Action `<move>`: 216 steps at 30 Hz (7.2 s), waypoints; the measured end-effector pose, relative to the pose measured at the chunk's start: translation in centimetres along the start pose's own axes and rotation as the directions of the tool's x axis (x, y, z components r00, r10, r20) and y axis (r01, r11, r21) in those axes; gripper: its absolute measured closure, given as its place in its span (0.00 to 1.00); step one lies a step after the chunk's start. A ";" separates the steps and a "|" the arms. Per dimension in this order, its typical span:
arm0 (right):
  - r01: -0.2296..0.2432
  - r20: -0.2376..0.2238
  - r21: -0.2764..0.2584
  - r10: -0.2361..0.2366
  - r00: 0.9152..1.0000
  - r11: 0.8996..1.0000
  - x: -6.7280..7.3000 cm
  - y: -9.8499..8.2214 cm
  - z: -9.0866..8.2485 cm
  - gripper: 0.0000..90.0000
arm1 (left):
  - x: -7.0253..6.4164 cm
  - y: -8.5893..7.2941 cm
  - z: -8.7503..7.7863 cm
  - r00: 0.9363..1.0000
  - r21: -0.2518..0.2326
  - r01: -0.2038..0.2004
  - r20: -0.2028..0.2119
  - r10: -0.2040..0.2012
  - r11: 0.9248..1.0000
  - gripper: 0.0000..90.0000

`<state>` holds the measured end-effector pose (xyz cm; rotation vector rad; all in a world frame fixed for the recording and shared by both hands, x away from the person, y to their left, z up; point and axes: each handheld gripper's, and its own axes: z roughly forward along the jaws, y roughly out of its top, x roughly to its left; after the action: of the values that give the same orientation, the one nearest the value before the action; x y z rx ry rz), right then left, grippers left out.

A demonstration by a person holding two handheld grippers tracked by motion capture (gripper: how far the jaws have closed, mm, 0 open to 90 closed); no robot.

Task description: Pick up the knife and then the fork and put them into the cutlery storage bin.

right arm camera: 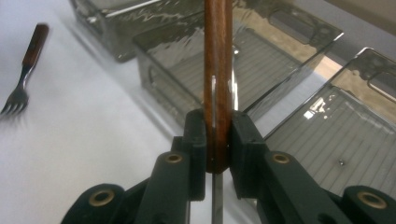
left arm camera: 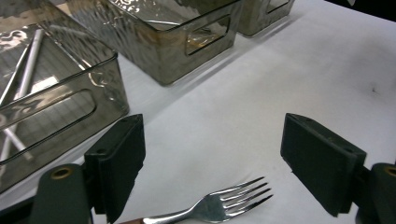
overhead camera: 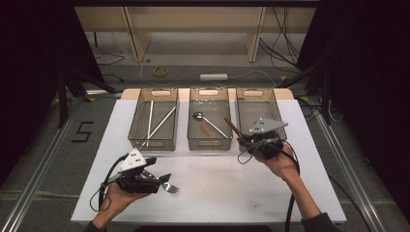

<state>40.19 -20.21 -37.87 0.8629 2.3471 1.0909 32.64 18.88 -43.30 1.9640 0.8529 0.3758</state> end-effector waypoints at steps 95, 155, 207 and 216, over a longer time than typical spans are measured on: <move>-0.408 0.127 -0.014 0.407 0.905 0.913 -9.3 1.4 5.8 0.54 | 0.2 -0.5 -0.6 0.999 -0.035 0.018 -0.032 -0.019 0.999 0.22; -0.249 -0.105 -0.139 0.236 0.966 0.959 4.6 -7.5 -2.9 0.33 | 4.6 0.2 2.8 0.979 0.195 0.102 -0.192 -0.064 0.975 0.67; -0.232 -0.107 -0.136 0.218 0.970 0.963 4.8 -7.4 -3.2 0.34 | 5.7 -2.6 2.0 0.972 0.554 0.144 -0.234 -0.012 0.820 0.99; -0.228 -0.104 -0.137 0.215 0.971 0.964 4.8 -7.4 -3.2 0.34 | 3.9 -2.8 1.3 0.984 0.608 0.117 -0.176 -0.010 0.785 0.99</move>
<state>32.20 -22.37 -42.29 1.0609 2.2438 1.4017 34.94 21.69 -46.64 2.5235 1.2664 0.2301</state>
